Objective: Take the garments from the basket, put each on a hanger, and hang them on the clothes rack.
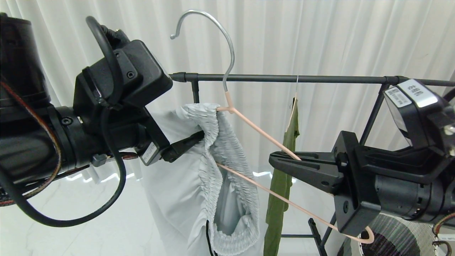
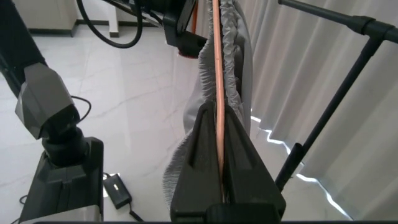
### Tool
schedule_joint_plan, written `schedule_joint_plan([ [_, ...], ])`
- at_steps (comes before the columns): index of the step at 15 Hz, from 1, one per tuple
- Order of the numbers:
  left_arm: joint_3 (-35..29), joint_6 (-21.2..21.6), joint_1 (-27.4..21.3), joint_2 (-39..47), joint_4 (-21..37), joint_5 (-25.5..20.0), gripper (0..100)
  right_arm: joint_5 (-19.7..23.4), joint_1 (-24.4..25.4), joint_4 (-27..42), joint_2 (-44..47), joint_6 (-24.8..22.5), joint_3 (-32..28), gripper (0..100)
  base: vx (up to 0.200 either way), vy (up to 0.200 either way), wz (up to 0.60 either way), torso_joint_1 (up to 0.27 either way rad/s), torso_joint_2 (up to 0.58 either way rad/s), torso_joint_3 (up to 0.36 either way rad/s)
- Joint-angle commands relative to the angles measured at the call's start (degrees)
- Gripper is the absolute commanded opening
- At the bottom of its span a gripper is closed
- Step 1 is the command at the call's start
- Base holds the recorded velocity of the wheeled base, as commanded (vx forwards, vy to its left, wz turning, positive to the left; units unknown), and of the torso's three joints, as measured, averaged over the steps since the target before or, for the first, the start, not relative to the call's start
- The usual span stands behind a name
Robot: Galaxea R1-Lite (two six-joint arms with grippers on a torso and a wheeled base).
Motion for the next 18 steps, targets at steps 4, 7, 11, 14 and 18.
schedule_joint_plan([
  [4, 0.2, 0.0, 0.0, 0.0, 0.0, -1.6, 0, 2.0, 0.2, 0.0, -0.2, 0.5, 0.0, 0, 0.0, 0.0, 0.0, 0.0, 0.0, 0.0],
  [7, 0.6, 0.0, 0.0, 0.0, 0.0, -2.4, 0, 2.0, 0.2, 0.0, -0.2, 1.0, 0.1, 0, 0.0, 0.0, 0.0, 0.0, 0.0, 0.0],
  [11, 0.7, -0.1, 0.1, 0.0, -0.1, -2.1, 0, 1.8, 0.0, 0.0, -0.6, 2.4, 0.1, 0, 0.0, 0.0, 0.0, 0.0, 0.0, 0.0],
  [14, 1.8, 0.0, 0.4, -0.1, -2.5, -2.0, 0, 1.3, -1.7, 0.0, -0.2, 2.4, 0.2, 100, 0.0, 0.0, 0.0, 0.0, 0.0, 0.0],
  [18, 9.6, -0.1, 3.3, 1.3, -15.1, 5.8, 0, 0.3, -11.3, 0.1, -0.1, 1.6, -0.7, 100, 0.0, 0.0, 0.0, 0.0, 0.0, 0.0],
])
